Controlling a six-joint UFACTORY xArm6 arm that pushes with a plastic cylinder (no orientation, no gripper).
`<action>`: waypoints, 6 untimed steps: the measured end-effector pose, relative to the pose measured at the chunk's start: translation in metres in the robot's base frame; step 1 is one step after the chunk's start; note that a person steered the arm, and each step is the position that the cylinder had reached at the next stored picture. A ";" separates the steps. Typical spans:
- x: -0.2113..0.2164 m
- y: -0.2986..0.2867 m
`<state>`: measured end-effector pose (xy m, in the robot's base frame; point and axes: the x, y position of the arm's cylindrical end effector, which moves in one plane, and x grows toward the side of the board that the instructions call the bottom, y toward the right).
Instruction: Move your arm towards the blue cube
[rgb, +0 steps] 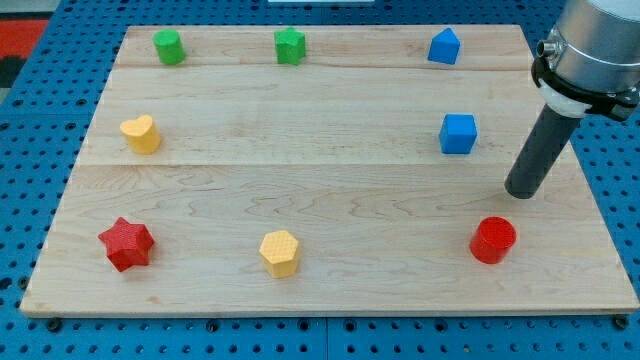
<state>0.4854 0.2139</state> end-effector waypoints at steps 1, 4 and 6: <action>0.000 0.000; -0.017 -0.040; -0.069 -0.057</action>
